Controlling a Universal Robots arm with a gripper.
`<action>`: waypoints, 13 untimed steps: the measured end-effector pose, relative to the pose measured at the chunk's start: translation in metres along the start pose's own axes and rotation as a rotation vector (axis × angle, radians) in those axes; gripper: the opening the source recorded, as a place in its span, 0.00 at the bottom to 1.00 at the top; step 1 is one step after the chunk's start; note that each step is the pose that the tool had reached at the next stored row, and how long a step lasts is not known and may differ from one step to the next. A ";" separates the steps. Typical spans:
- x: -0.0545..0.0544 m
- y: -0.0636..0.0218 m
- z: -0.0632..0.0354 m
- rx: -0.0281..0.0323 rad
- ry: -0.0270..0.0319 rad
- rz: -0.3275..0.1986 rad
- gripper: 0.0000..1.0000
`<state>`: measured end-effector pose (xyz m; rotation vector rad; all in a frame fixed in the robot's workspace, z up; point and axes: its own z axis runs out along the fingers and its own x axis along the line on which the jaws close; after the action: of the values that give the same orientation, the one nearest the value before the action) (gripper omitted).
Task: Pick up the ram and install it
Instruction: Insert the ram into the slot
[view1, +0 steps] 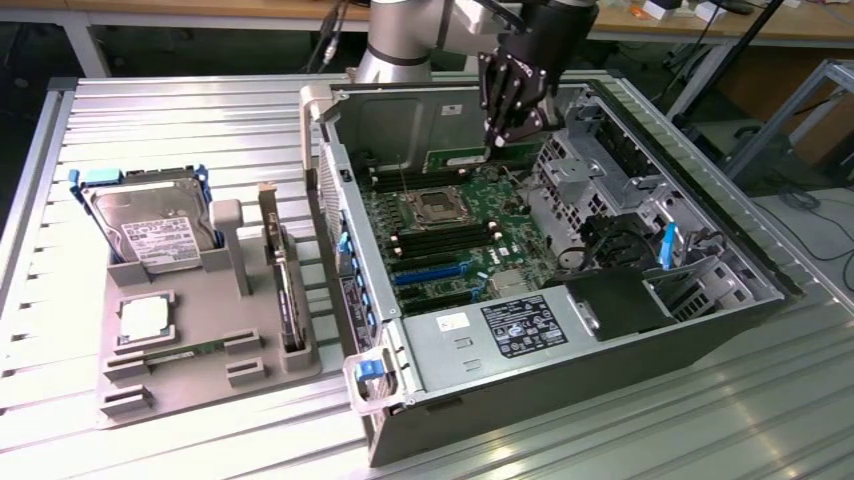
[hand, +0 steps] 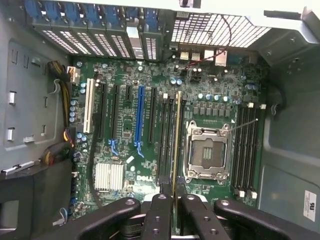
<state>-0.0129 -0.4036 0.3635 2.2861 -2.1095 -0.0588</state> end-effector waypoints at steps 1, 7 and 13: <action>0.000 -0.0004 0.0059 0.0000 0.0000 0.000 0.13; 0.008 -0.0008 0.0298 0.0005 -0.0027 0.055 0.13; 0.008 -0.0015 0.0441 0.0003 -0.0020 0.040 0.13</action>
<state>-0.0129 -0.4116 0.3193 2.2436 -2.1558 -0.0598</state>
